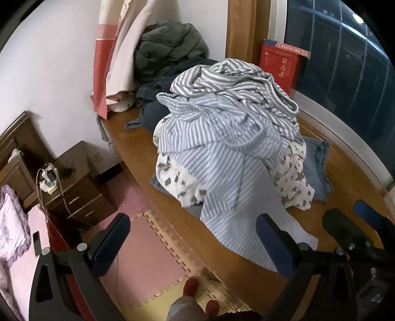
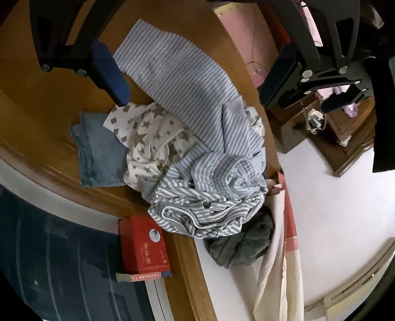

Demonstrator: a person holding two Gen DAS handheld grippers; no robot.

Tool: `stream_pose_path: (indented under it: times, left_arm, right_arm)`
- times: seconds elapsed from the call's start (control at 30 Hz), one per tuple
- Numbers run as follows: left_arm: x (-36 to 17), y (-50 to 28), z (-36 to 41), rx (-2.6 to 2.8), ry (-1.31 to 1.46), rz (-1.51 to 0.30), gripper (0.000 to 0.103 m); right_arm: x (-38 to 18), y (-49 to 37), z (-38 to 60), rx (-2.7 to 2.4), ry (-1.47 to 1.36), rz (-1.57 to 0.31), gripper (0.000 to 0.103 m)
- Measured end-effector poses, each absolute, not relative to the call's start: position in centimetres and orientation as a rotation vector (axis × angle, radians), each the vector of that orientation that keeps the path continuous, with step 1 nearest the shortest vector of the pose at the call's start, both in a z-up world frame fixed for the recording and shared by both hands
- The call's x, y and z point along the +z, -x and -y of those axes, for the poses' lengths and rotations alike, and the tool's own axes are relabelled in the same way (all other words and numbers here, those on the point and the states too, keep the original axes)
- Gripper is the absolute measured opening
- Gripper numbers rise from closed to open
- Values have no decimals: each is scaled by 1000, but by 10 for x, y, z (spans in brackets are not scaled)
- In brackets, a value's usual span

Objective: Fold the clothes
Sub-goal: 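Reach both grippers toward the pile of striped clothes on the table, then grasp the grey striped garment with the right gripper while the left gripper grasps it too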

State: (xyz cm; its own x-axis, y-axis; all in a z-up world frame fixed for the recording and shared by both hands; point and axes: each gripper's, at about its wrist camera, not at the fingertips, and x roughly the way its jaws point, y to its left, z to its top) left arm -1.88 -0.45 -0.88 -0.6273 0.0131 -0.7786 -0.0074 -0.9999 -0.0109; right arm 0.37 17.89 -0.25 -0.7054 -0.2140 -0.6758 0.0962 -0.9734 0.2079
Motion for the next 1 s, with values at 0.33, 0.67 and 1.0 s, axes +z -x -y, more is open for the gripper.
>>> stream_pose_path:
  times: [0.33, 0.67, 1.0]
  left_arm:
    - [-11, 82, 25, 2768, 1346, -35, 103]
    - [-14, 130, 22, 2709, 1303, -102, 103]
    - [-19, 168, 18, 2660, 1287, -88, 103]
  right_arm:
    - [-5, 48, -156, -2767, -1163, 233, 103]
    - [-1, 89, -156, -2757, -1184, 303, 103]
    - [-2, 130, -158, -2770, -1207, 266, 103]
